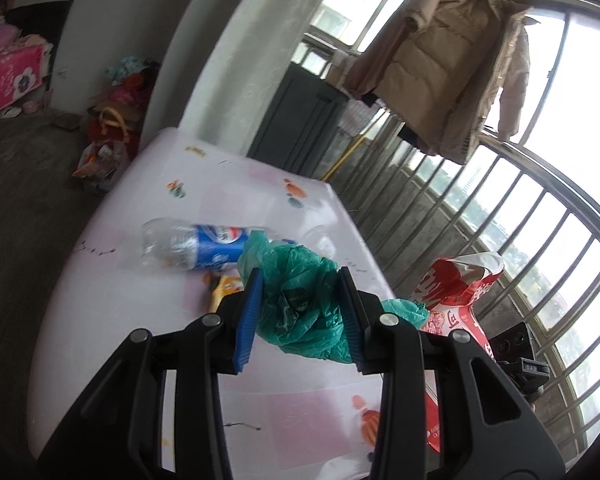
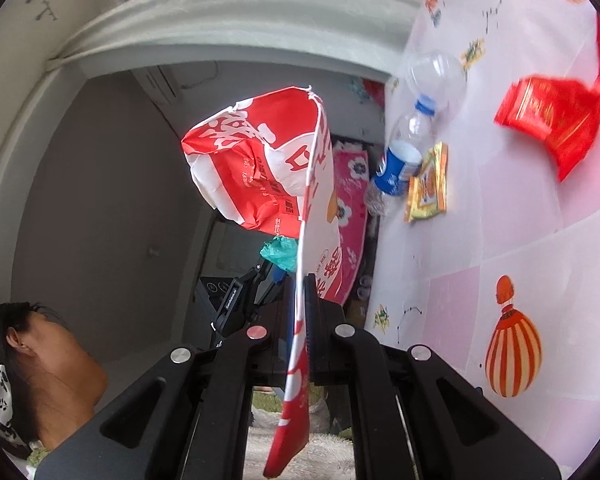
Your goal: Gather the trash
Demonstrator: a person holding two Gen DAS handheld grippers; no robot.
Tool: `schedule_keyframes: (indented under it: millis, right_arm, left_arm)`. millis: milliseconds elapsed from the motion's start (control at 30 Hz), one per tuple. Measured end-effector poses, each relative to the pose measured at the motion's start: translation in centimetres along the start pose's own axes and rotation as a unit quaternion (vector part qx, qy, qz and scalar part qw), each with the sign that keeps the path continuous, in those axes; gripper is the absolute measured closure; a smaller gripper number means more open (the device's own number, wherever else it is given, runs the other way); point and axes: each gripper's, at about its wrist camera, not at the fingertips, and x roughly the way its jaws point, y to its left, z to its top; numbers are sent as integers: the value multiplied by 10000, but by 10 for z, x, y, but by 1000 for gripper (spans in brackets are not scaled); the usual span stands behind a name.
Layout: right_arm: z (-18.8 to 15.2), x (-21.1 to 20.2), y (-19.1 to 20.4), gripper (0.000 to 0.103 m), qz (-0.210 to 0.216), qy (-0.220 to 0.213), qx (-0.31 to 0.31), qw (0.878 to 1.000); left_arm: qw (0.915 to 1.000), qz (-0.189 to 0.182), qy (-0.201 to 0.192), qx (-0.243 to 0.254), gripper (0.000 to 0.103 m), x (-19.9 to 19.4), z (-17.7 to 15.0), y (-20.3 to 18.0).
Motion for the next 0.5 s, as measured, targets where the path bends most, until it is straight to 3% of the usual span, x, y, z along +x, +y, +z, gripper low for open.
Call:
schedule_keyframes:
  millis: [267, 500]
  right_arm:
    - [-10, -79, 13, 98, 83, -937, -182, 9954]
    - [-42, -176, 20, 98, -224, -2166, -238, 9757]
  left_arm:
    - [9970, -631, 129, 434, 68, 24, 13, -60]
    - [9795, -1692, 677, 857, 68, 80, 14, -138]
